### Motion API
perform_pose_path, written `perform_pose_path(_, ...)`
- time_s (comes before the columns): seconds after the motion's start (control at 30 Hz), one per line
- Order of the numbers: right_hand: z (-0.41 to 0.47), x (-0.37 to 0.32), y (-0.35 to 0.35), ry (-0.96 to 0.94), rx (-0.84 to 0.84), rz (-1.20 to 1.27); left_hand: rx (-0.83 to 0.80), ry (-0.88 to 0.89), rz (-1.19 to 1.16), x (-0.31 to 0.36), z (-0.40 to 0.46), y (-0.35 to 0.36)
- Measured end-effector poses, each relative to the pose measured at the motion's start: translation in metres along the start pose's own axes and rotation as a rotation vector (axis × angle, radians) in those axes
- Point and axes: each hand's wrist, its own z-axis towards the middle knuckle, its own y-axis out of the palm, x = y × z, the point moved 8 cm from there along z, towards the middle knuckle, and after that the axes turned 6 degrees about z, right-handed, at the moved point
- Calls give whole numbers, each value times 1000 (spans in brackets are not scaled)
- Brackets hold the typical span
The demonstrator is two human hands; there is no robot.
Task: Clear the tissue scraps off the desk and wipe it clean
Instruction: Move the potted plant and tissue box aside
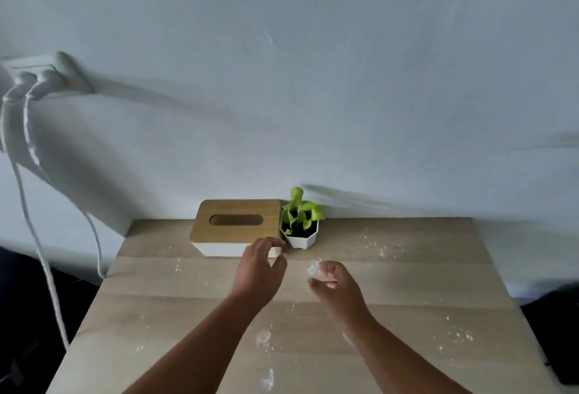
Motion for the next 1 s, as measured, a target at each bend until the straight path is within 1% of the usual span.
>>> perform_pose_path(0.1, 16, 3, 9, -6, -12, -39, 46, 139, 172, 0, 36, -7)
perform_pose_path(0.23, 35, 7, 16, -27, 25, -50, 38, 184, 346, -11, 73, -8)
perform_pose_path(0.37, 56, 7, 22, -45, 48, -51, 49, 314, 512, -16, 92, 0)
perform_pose_path(0.43, 64, 6, 23, -63, 77, -50, 30, 332, 549, -22, 98, 6)
perform_pose_path(0.5, 70, 6, 25, -86, 101, -24, 48, 366, 574, -25, 100, 9)
perform_pose_path(0.6, 81, 1, 30, -138, 131, -52, 83, 402, 613, -27, 102, 14)
perform_pose_path(0.73, 92, -10, 33, -217, 185, -64, 96, 387, 641, -29, 103, 17)
perform_pose_path(1.0, 113, -18, 40, -291, 243, -99, 100, 378, 641, -30, 103, 18)
